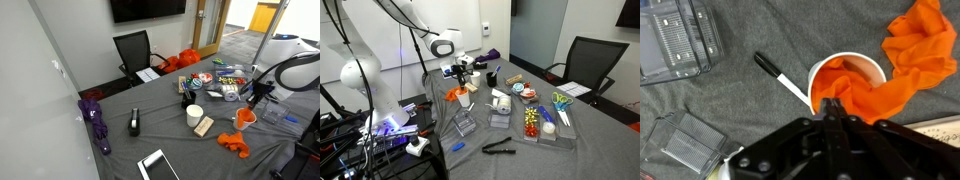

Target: Take the orange glove out of the cup and place it next to the other glove

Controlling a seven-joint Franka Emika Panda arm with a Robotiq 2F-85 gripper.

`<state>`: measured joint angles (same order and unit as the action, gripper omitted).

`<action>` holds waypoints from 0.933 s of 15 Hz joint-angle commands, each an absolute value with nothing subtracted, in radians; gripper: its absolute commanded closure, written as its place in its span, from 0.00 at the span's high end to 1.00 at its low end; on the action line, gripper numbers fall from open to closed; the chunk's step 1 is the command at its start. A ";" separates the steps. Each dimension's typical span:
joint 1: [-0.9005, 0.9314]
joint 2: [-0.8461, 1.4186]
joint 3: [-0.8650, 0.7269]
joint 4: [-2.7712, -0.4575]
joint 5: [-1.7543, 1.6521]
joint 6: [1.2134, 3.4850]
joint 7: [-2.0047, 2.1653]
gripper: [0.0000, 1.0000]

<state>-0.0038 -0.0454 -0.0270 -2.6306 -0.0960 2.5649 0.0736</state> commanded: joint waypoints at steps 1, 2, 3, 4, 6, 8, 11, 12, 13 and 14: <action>-0.003 -0.123 -0.026 -2.633 -0.006 2.484 -0.019 0.00; -0.001 -0.145 -0.030 -2.632 0.017 2.461 -0.042 0.00; 0.000 -0.164 -0.033 -2.630 0.037 2.439 -0.062 0.00; 0.000 -0.183 -0.036 -2.628 0.056 2.416 -0.081 0.00; 0.000 -0.225 -0.045 -2.622 0.083 2.363 -0.114 0.00; -0.001 -0.262 -0.057 -2.615 0.103 2.318 -0.144 0.00; 0.002 -0.314 -0.079 -2.605 0.135 2.259 -0.188 0.00; 0.007 -0.330 -0.091 -2.593 0.166 2.230 -0.207 0.00; 0.008 -0.339 -0.100 -2.574 0.188 2.186 -0.214 0.00; 0.009 -0.345 -0.107 -2.566 0.215 2.166 -0.218 0.00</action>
